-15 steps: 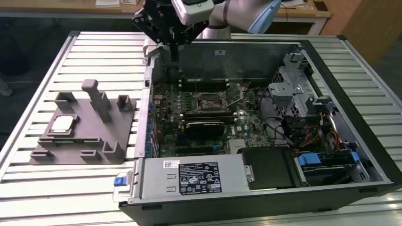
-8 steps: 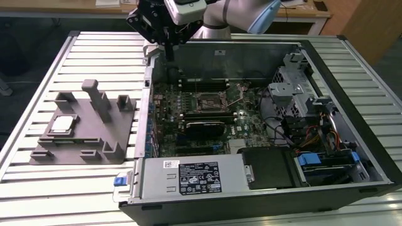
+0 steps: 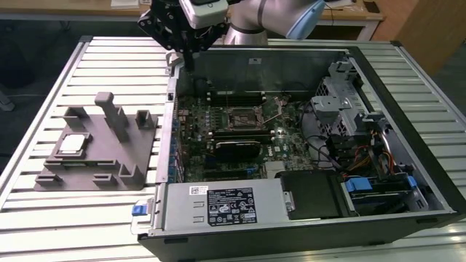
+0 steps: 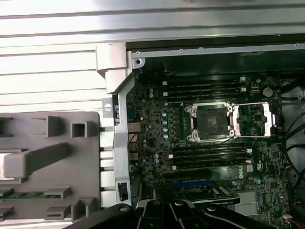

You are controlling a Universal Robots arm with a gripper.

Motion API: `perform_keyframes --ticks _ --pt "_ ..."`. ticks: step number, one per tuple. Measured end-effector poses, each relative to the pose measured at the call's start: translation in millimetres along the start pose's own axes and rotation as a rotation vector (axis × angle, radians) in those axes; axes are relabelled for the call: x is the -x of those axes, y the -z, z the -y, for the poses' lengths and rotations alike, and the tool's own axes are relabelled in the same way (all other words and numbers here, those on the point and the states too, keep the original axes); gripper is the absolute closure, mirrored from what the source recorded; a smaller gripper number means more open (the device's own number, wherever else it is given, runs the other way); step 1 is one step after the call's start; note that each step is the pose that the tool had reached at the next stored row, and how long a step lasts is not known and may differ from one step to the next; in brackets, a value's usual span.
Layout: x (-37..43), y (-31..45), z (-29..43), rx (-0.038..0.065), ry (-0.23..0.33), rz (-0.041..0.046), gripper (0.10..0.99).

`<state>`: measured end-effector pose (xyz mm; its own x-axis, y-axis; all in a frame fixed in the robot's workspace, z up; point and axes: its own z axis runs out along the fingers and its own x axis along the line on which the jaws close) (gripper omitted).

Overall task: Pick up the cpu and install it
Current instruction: 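Reach for the cpu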

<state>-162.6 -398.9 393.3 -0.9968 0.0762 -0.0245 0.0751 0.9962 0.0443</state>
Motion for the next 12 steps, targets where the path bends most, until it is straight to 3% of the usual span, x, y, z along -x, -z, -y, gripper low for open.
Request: perform_keyframes --ticks 12 --pt "-18.9 0.5 1.4 0.0 0.0 0.0 0.98"
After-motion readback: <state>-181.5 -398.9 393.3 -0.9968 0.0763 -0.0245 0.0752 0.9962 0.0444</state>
